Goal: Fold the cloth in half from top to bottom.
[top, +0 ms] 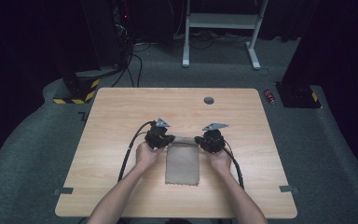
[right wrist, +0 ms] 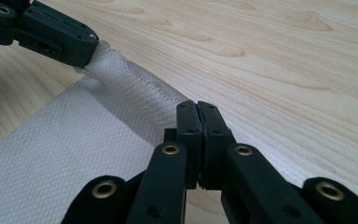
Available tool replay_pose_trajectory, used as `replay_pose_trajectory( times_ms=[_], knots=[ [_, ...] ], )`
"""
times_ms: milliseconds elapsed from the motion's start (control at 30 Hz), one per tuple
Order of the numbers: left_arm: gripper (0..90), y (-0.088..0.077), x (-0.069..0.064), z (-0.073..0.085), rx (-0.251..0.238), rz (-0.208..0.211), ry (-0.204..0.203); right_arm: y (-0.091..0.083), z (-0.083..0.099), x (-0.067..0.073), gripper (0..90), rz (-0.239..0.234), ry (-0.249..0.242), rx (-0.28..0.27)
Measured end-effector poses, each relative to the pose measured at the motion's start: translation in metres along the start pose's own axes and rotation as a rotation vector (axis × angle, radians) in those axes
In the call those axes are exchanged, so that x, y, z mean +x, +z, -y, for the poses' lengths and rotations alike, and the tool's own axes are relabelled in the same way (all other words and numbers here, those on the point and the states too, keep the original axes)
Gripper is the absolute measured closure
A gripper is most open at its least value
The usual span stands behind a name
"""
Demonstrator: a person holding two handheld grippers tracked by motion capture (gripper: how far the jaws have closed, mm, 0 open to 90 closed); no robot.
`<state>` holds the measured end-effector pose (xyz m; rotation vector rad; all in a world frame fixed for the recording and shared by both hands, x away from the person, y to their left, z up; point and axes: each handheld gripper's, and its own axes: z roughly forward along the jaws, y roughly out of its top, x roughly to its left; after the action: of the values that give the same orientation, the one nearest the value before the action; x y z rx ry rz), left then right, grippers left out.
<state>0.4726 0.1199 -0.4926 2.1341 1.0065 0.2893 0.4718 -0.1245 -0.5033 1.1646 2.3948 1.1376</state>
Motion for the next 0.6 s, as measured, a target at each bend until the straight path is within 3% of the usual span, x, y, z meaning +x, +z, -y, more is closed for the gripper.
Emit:
replay_pose_trajectory(
  times_ms=[167, 600],
  knots=[
    [88.6, -0.003, -0.002, 0.0, -0.008, 0.005, -0.002, -0.003, 0.001, 0.002, 88.5, -0.003, -0.004, 0.0],
    [88.5, -0.014, -0.007, 0.006, -0.008, 0.011, 0.038, -0.007, 0.006, 0.01, 88.5, -0.024, -0.026, 0.004]
  ],
)
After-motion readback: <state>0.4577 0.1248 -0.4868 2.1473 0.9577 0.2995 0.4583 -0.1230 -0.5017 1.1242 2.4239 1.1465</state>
